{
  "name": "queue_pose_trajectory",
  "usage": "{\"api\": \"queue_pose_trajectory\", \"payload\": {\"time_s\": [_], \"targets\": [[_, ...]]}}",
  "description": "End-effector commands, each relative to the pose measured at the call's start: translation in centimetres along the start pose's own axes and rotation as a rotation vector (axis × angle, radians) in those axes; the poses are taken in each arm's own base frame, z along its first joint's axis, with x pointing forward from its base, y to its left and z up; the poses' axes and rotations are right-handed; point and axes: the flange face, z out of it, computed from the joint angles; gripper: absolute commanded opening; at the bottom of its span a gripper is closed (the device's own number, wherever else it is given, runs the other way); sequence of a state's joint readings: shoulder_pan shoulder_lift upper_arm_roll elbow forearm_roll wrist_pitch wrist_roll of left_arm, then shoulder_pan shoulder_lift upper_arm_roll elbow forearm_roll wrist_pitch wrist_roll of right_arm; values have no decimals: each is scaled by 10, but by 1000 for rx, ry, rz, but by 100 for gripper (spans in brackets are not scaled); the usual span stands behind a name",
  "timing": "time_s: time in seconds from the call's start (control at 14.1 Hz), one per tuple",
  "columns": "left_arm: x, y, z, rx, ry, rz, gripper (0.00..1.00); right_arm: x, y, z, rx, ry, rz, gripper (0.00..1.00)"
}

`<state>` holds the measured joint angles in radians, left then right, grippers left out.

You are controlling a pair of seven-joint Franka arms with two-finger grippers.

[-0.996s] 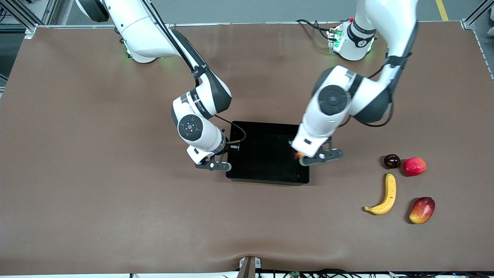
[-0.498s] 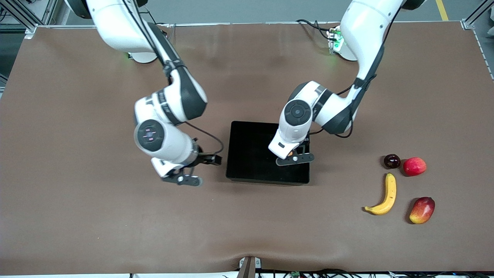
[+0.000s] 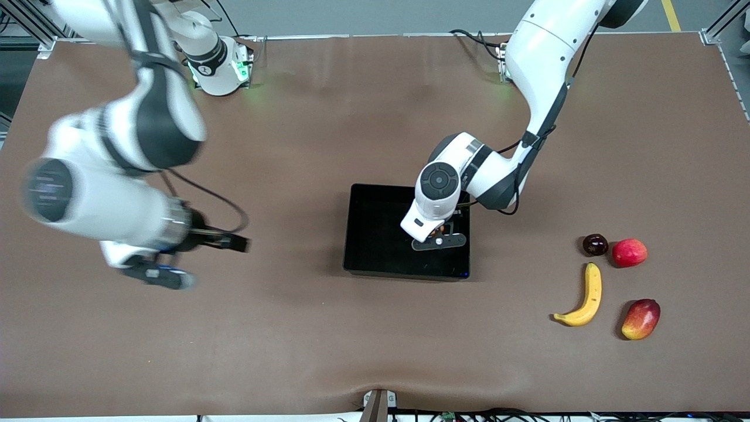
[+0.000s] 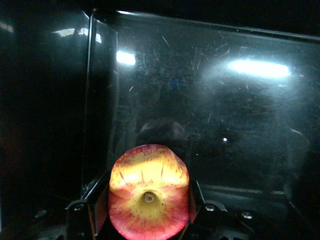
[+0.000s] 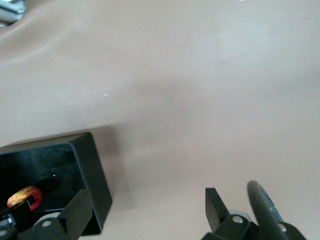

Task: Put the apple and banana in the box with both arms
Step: 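Return the right arm to rest while the left gripper moves to the banana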

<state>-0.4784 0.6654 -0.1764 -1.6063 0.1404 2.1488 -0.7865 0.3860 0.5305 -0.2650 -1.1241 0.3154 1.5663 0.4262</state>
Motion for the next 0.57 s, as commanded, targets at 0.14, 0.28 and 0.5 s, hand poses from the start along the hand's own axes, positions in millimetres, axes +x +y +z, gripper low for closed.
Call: {"api": "queue_pose_trajectory", "payload": {"time_s": [0.14, 0.28, 0.5], "targets": [[3, 0, -30, -12, 37, -11, 100, -8, 86, -72, -47, 34, -10, 100], [7, -9, -67, -34, 74, -21, 100, -22, 107, -88, -93, 49, -76, 100], [37, -52, -121, -43, 106, -90, 100, -30, 168, -110, -75, 45, -156, 100]]}}
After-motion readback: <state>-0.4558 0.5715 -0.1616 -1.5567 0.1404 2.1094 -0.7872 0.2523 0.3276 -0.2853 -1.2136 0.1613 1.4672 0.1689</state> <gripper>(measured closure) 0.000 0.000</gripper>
